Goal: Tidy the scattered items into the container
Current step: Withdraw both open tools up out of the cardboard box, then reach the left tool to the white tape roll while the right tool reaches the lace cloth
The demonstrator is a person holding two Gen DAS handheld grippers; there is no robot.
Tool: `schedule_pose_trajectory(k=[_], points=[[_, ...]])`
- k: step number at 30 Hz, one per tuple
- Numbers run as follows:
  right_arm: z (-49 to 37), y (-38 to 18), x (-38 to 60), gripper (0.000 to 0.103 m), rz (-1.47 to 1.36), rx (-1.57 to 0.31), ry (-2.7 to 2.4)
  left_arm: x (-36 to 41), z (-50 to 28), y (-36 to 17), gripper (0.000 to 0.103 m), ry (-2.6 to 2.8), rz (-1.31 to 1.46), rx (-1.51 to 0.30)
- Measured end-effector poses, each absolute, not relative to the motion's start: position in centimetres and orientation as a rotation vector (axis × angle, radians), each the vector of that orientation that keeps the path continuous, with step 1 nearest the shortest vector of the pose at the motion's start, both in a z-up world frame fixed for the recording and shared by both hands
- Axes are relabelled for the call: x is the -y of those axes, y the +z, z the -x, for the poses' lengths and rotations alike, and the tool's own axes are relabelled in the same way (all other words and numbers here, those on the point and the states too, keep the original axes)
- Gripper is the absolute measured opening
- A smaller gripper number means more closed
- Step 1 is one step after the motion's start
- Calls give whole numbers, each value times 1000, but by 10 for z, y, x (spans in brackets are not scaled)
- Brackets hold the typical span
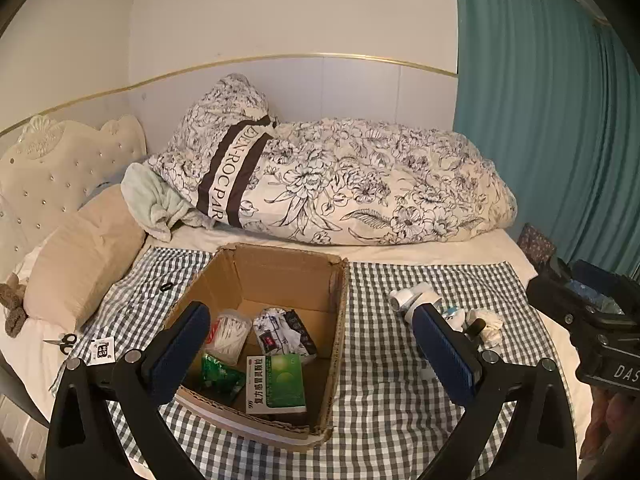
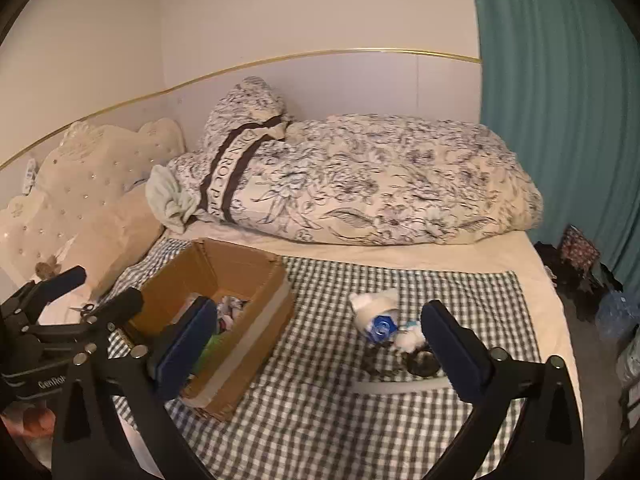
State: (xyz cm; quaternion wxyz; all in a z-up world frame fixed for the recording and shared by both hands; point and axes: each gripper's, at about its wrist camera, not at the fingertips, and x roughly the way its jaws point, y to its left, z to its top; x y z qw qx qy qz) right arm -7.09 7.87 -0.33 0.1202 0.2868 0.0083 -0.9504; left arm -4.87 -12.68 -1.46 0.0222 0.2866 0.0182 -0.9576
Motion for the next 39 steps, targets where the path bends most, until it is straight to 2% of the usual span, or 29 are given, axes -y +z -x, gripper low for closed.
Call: schedule_pose_trajectory(k=[20,39], points=[[50,-13,-162,103,-921,45,-2889,85,42,-14,103,-3018,-891,-40],[72,-47,-211,103,-1048,109,-2928,46,79,-53,103,-3028,-1029,25]])
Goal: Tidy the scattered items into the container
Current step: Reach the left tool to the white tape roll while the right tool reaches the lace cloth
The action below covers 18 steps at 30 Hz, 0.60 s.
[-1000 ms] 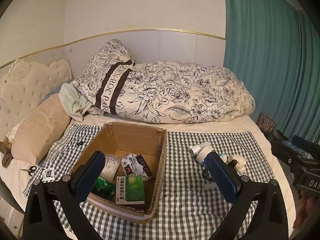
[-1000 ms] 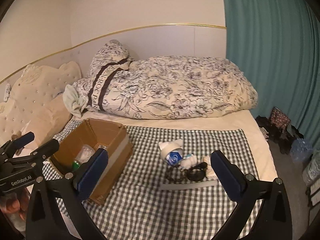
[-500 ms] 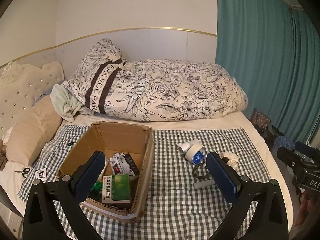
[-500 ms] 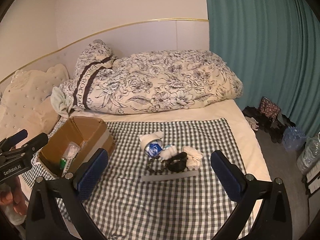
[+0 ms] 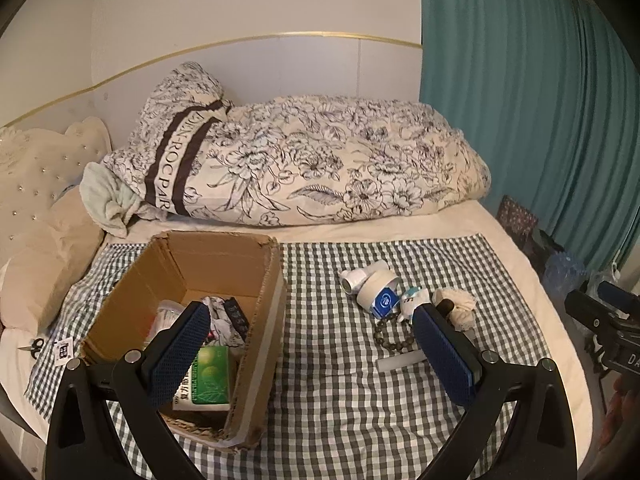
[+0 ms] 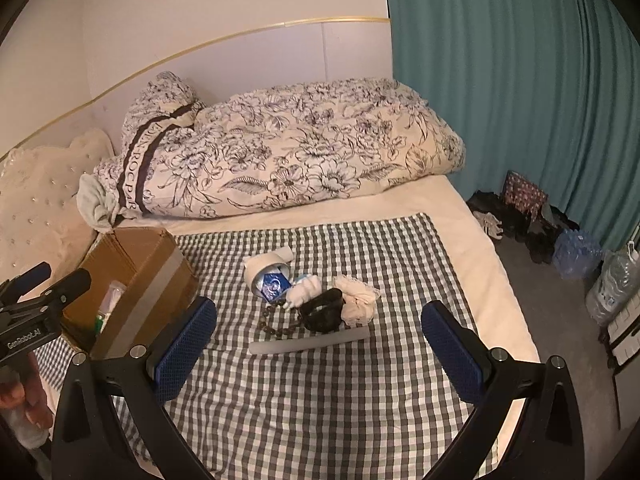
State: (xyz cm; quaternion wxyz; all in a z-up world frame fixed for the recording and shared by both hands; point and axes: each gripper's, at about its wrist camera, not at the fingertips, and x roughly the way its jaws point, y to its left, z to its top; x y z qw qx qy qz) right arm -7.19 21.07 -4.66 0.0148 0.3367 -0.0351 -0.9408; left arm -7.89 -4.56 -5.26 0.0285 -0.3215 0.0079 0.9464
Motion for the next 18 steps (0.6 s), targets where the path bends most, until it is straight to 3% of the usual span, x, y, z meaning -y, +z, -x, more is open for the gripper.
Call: schedule_pose_trajectory(k=[18], points=[[121,-110,-229,102,-1199,141,-2855,5,140,-116,103,2823,1092,-131]])
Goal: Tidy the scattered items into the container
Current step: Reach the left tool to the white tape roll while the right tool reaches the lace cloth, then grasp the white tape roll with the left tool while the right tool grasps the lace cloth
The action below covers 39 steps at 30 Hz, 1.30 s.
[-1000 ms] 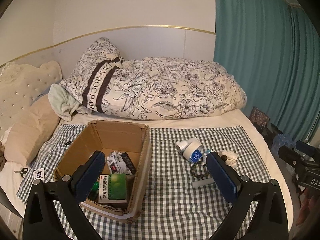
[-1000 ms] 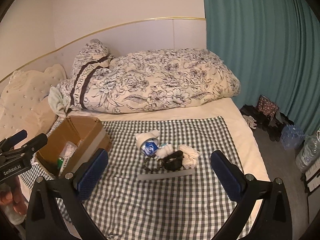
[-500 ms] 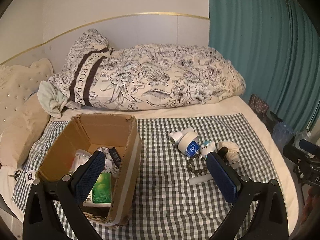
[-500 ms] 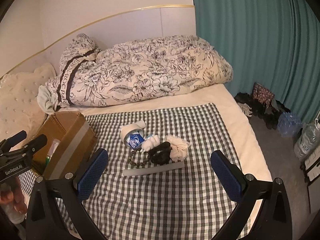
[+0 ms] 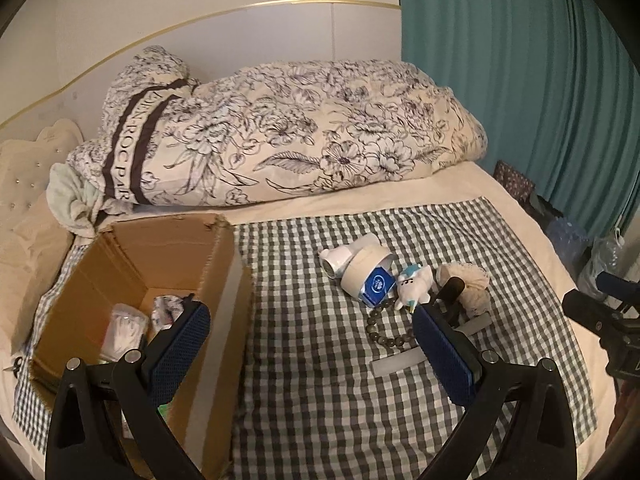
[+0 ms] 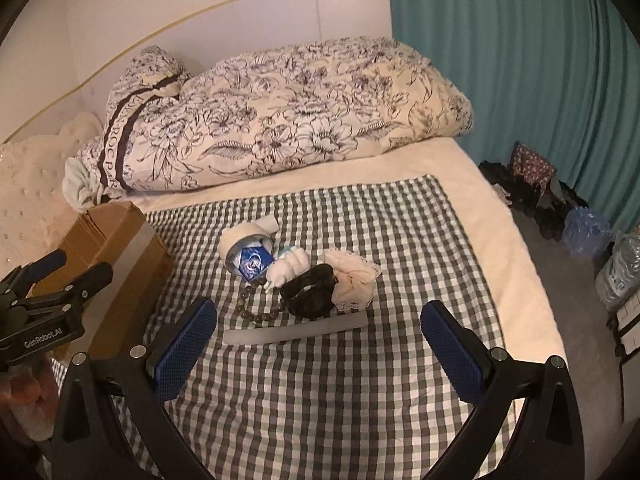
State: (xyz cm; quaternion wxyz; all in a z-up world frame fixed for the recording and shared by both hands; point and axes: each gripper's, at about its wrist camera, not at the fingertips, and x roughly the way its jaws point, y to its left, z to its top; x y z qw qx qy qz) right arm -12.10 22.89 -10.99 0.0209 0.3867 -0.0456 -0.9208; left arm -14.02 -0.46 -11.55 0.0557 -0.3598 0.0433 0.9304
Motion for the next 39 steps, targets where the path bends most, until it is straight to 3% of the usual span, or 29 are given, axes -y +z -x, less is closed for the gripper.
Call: schedule_pose_trajectory(k=[4,9,13,16,37,39], points=[[134,-127,-233,101,-1235,165,-2823,-6,156,-130,103,2802,1113,-147],[153,-148,-236,75,-1295,199,-2767,-15,174,-150,103,2780,1145,-156],[167,-164,-237,74,-1331,204,-2736,-19,187,-163,103,2769,1166,-147],[178,-176,-239,67,-1355,203,-2719,-23,197,-174,103,2761,1178,-149],[241,-254,-267,57,-1531,164,-2683,-41,259,-234,103,2709,1253,-151],[243,-261,-262,52,-1542,154,-2656,-43,263,-239,103,2700,1258,-158]])
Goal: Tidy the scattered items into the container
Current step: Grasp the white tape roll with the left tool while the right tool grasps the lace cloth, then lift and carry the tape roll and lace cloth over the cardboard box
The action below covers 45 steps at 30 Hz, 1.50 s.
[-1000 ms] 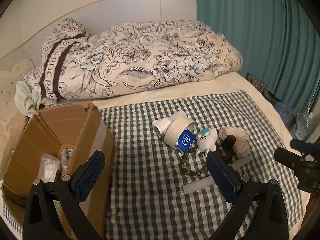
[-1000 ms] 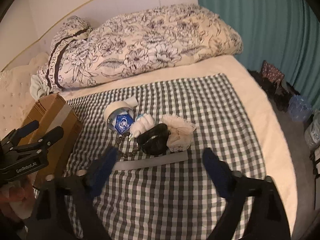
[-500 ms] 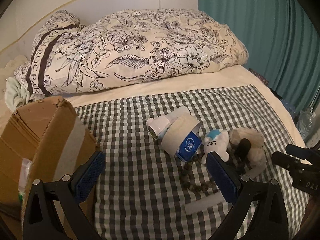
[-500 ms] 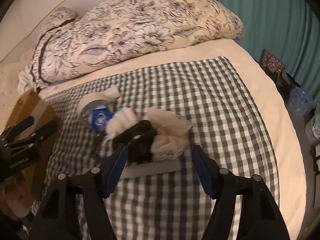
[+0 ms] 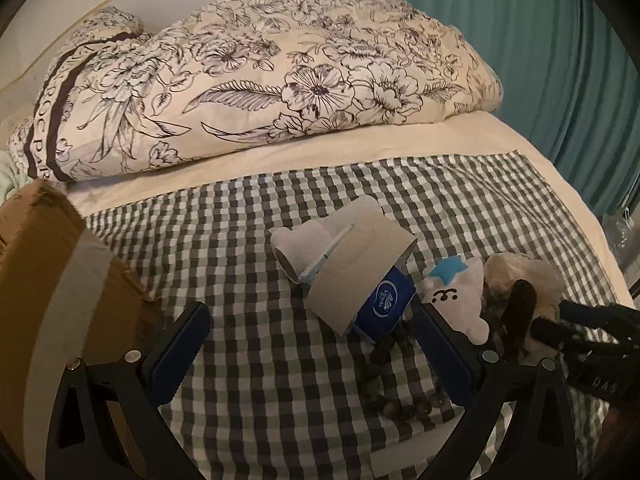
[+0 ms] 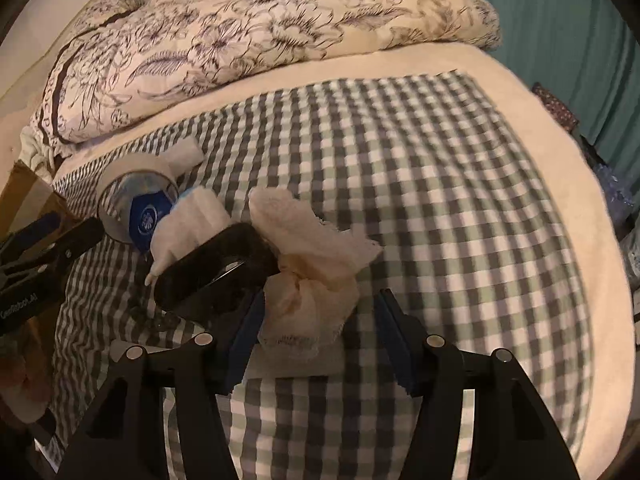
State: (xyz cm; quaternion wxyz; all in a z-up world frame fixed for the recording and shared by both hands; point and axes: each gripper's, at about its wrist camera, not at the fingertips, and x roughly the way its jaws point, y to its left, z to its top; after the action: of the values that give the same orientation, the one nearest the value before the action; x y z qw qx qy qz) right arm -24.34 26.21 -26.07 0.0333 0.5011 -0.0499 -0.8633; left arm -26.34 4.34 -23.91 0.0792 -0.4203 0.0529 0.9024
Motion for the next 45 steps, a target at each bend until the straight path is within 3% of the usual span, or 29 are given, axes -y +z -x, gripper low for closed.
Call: schedule_pose_trajectory(k=[3,6,9,11,15,19,45], points=[[246,-267,-257,34,-1543,123,-2645,-45,271,-243,103,2688,1265,-154],[246,-269,-257,23,-1534,125,-2643,-44,279,-244,101,2686,1259,-121],[246,-270,-259,18,-1529,137,-2640,-44,284,-245,68,2689,1269,-124],[246,-271,-259,17,-1528,143,-2636,-45,287,-247,27,2674,1292,-132],[244,-269,-258,13,-1522,138,-2636,-46,287,-249,23,2666,1290,-140],[240,-261,-261,12,-1502,147,-2658,-42,283,-242,5,2669,1275,-109],[190,-175,-251,12,-1340,131,-2754,-26,220,-138,4,2741,1069,-56]])
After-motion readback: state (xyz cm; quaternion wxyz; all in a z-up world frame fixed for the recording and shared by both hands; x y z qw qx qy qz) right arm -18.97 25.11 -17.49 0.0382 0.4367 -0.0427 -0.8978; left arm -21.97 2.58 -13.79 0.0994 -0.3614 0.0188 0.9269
